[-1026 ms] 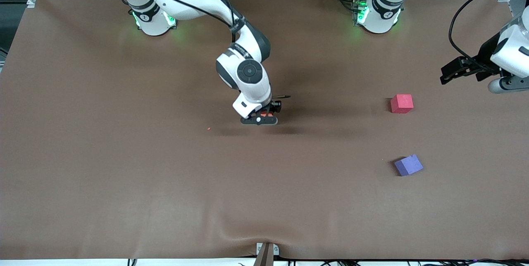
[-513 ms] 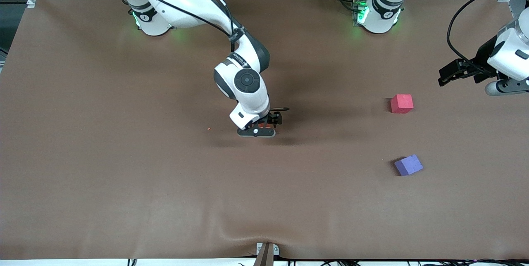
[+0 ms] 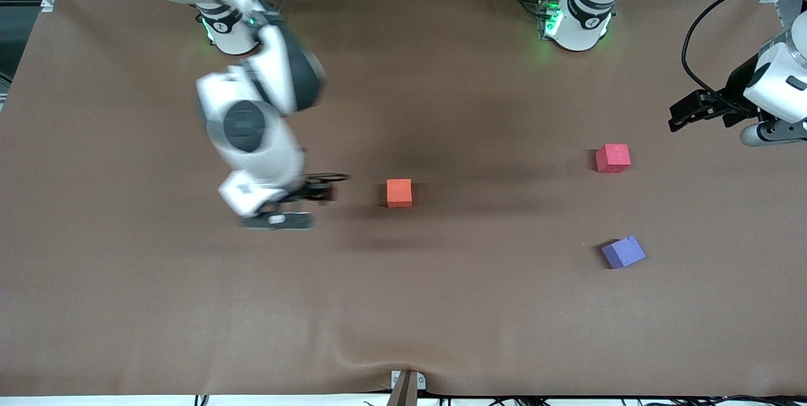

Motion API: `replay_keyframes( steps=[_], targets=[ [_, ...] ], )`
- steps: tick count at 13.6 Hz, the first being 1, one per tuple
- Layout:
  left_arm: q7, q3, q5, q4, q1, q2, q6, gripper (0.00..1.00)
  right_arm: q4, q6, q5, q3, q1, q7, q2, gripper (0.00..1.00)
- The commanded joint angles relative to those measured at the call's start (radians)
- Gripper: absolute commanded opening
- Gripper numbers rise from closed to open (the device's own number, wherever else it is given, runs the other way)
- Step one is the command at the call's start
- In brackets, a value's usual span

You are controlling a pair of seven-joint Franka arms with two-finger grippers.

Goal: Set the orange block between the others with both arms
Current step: 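Release the cube and retract the right gripper while the left gripper advances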

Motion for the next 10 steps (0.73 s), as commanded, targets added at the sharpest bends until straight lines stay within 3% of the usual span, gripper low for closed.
replay_keyframes(
  steps=[1, 4, 10],
  targets=[
    [-0.002, -0.008, -0.008, 0.004, 0.003, -0.008, 0.001, 1.00, -0.205, 0.016, -0.020, 0.020, -0.121, -0.206, -0.175, 1.00],
    [-0.014, -0.037, -0.014, 0.006, -0.003, 0.007, 0.006, 1.00, -0.300, -0.005, -0.011, 0.021, -0.248, -0.259, -0.320, 1.00],
    [-0.329, -0.180, -0.025, 0.019, -0.090, 0.120, 0.134, 1.00, -0.256, -0.186, -0.004, 0.017, -0.357, -0.405, -0.435, 1.00]
  ],
)
